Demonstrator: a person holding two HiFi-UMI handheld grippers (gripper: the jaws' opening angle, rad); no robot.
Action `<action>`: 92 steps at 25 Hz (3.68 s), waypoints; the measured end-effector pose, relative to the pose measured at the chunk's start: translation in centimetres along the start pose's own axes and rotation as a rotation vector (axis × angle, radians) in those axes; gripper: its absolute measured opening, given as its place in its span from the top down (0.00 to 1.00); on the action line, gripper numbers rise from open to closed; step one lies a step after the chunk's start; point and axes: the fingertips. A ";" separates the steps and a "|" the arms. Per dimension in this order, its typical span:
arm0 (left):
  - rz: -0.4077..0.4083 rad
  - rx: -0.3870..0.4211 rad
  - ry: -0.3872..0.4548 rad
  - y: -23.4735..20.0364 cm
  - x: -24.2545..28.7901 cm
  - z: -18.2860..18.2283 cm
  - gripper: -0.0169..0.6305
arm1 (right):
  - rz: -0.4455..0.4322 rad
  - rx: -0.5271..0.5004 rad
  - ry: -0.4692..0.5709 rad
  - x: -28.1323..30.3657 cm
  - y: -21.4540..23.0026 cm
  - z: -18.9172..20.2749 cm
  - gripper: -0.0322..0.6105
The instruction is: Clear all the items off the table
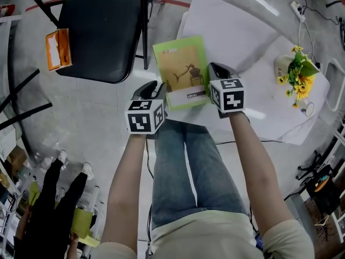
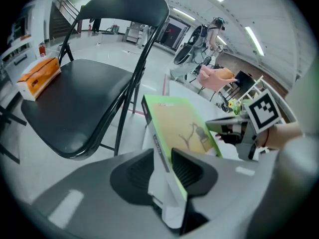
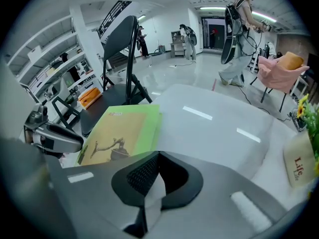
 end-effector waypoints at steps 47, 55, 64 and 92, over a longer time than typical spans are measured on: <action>0.769 -0.339 -0.271 0.6 2.3 -3.3 0.74 | 0.029 0.032 0.082 -1.1 -2.3 -4.1 0.95; 0.755 -0.353 -0.175 -0.6 -0.2 -4.9 0.75 | 0.019 0.009 0.094 -1.9 -2.7 -5.1 0.95; 0.757 -0.392 -0.064 -2.5 -3.5 -6.9 0.76 | 0.005 -0.033 0.109 -2.1 -3.7 -6.8 0.95; 0.691 -0.601 0.414 -15.2 -9.3 -19.1 0.76 | -0.066 -0.097 0.100 1.2 -10.2 -10.9 0.95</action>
Point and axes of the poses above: the fingertips, and each gripper's own axes: x forward along the fingers, y to its right, z out of its underside, and after that the axes turned 12 degrees about -x, right-handed
